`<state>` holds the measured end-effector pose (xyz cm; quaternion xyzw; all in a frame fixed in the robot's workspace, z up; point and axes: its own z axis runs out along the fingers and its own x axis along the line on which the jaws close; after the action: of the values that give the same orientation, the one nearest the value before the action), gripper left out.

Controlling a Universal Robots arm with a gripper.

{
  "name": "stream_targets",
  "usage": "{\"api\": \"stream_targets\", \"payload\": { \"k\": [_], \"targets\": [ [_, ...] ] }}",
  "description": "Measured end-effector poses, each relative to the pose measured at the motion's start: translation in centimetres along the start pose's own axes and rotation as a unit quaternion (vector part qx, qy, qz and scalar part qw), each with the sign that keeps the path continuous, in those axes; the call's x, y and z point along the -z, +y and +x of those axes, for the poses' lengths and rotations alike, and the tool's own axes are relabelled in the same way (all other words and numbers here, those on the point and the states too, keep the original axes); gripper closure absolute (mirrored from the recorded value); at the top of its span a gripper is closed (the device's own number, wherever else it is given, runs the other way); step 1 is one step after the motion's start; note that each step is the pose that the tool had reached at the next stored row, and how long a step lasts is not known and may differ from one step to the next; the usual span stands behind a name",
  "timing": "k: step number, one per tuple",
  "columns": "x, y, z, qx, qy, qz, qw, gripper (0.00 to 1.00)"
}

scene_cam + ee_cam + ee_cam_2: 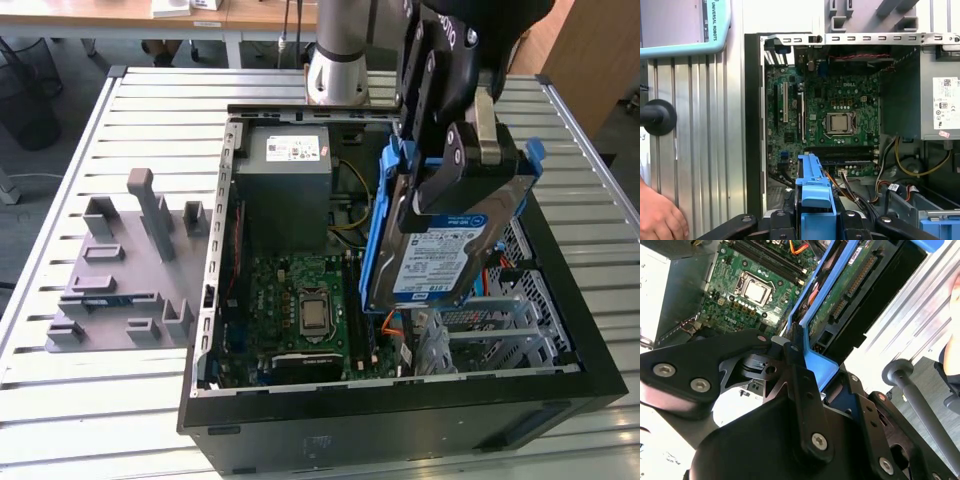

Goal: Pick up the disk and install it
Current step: 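Insert the disk into the insertion slot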

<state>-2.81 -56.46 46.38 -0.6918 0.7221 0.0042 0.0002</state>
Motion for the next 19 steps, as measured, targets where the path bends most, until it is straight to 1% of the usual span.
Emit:
{"api": "stream_targets", "payload": {
  "k": [6,7,12,14,19],
  "targets": [
    [-0.10,-1.10,0.07,0.000,0.0001,0.0000,1.0000,0.64],
    [-0.11,-1.19,0.07,0.000,0.0002,0.0000,1.0000,0.64],
    [-0.12,-1.19,0.07,0.000,0.0001,0.0000,1.0000,0.64],
    [-0.12,-1.29,0.06,0.000,0.0001,0.0000,1.0000,0.64],
    [-0.15,-2.05,0.03,0.000,0.0001,0.0000,1.0000,0.64]
  ]
}}
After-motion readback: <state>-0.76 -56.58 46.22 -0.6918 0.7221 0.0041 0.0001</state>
